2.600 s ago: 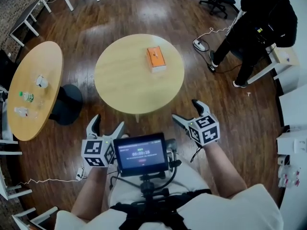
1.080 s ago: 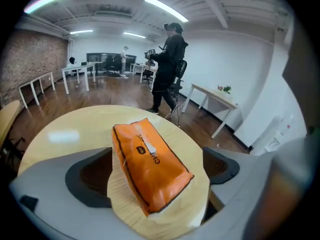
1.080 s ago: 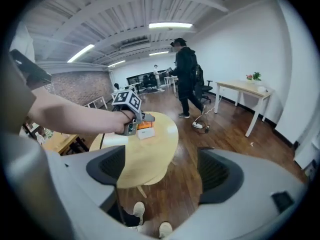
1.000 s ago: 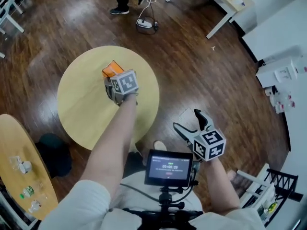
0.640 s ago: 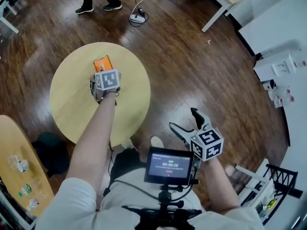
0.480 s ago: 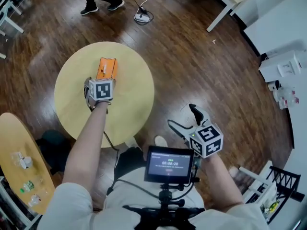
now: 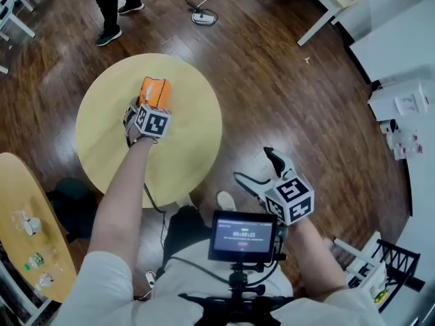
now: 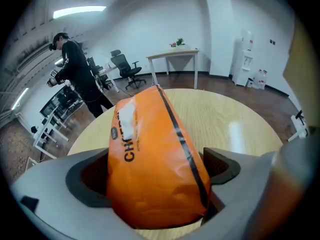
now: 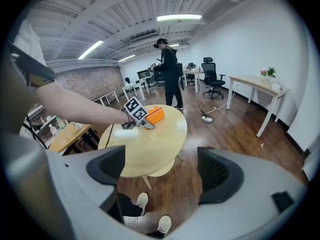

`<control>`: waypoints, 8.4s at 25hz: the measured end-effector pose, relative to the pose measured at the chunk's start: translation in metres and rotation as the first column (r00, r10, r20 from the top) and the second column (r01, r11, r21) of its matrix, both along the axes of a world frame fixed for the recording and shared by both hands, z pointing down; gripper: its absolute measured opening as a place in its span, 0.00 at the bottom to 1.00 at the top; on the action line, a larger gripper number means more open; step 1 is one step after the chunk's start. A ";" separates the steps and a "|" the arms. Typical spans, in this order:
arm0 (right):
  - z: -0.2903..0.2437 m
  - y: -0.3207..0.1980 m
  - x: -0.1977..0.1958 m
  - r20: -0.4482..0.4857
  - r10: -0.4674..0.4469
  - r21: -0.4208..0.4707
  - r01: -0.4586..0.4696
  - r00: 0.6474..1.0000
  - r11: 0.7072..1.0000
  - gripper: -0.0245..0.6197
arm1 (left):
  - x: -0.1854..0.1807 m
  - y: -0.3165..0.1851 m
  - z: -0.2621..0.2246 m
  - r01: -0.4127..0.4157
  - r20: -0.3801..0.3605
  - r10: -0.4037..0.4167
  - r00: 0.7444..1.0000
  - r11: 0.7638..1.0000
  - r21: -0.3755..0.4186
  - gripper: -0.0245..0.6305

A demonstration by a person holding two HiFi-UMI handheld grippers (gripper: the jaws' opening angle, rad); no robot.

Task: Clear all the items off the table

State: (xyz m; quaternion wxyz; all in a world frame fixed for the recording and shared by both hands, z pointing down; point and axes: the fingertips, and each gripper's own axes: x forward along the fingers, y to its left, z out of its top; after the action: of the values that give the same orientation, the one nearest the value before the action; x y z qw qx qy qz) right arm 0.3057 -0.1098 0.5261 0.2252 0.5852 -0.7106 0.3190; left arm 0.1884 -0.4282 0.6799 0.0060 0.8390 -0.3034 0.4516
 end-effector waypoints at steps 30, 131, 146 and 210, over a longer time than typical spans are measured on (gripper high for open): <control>-0.057 -0.009 -0.013 -0.031 -0.416 0.130 0.416 0.909 0.900 0.76 | -0.150 0.166 -0.170 0.360 -0.207 -0.358 0.910 0.932 -0.026 0.64; -0.056 -0.024 -0.404 -0.101 -0.770 0.039 0.776 0.629 0.629 0.76 | -0.667 0.393 -0.162 0.951 -0.351 -0.894 0.277 0.307 -0.031 0.81; -0.061 0.007 -0.072 -0.066 -0.461 0.102 0.466 0.885 0.879 0.76 | -0.267 0.344 -0.207 0.697 -0.474 -0.650 0.594 0.710 -0.101 0.81; -0.061 0.049 -0.019 -0.090 -0.580 0.136 0.587 0.810 0.798 0.76 | -0.185 0.444 -0.218 0.782 -0.445 -0.725 0.525 0.617 -0.083 0.81</control>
State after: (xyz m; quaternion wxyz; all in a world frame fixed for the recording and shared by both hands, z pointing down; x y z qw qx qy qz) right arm 0.2872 -0.0609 0.4648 0.2812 0.3610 -0.8739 0.1643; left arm 0.0037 0.0159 0.4620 0.2154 0.7010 -0.6546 0.1837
